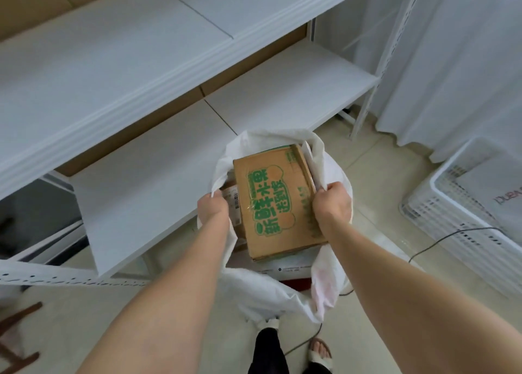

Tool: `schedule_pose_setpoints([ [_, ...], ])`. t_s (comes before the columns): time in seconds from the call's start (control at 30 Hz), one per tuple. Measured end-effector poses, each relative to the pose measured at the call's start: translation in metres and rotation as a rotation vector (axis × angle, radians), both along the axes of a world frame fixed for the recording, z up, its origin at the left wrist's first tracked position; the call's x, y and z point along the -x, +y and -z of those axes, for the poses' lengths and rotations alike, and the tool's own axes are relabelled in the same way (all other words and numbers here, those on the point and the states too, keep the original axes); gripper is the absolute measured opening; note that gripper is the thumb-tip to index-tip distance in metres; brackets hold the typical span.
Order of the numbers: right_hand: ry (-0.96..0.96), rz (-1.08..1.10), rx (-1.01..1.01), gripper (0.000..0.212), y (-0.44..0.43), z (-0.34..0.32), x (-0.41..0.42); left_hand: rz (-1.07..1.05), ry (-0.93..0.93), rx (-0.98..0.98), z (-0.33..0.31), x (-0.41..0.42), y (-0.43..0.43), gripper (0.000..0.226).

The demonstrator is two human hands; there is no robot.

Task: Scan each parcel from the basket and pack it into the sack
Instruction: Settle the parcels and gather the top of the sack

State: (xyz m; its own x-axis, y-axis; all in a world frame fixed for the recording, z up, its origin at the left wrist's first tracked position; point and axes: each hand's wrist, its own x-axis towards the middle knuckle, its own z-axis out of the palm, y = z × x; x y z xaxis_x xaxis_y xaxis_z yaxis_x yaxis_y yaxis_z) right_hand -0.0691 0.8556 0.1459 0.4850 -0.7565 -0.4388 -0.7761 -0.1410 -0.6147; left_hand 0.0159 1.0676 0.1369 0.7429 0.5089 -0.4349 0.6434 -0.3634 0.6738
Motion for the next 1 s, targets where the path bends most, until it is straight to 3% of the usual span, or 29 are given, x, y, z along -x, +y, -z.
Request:
schedule_pose_setpoints([
  [0.23, 0.194, -0.086, -0.094, 0.029, -0.010, 0.076, 0.040, 0.022, 0.250, 0.008, 0.064, 0.030, 0.015, 0.045],
  [0.3, 0.130, -0.017, -0.190, 0.021, -0.009, 0.090, 0.040, 0.078, 0.305, 0.049, 0.084, 0.034, 0.009, 0.048],
  [0.43, -0.014, 0.056, -0.381, 0.027, -0.005, 0.101, 0.031, -0.055, 0.338, 0.321, 0.104, 0.041, -0.001, 0.032],
  [0.57, -0.111, 0.149, -0.499, 0.072, -0.003, 0.114, 0.020, -0.098, 0.350, 0.526, 0.113, 0.034, 0.002, 0.042],
  [0.63, -0.092, 0.214, -0.489, 0.070, -0.005, 0.122, 0.014, -0.151, 0.353, 0.526, 0.119, 0.028, 0.006, 0.043],
  [0.73, 0.095, 0.177, -0.434, 0.060, -0.004, 0.130, 0.011, -0.166, 0.388, 0.439, 0.129, 0.025, 0.009, 0.018],
  [0.87, 0.092, 0.147, -0.380, 0.029, 0.000, 0.140, 0.013, -0.170, 0.411, 0.375, 0.144, 0.019, 0.008, 0.031],
  [1.0, 0.051, 0.200, -0.319, 0.017, 0.002, 0.144, 0.014, -0.148, 0.353, 0.294, 0.152, 0.016, 0.006, 0.031],
])
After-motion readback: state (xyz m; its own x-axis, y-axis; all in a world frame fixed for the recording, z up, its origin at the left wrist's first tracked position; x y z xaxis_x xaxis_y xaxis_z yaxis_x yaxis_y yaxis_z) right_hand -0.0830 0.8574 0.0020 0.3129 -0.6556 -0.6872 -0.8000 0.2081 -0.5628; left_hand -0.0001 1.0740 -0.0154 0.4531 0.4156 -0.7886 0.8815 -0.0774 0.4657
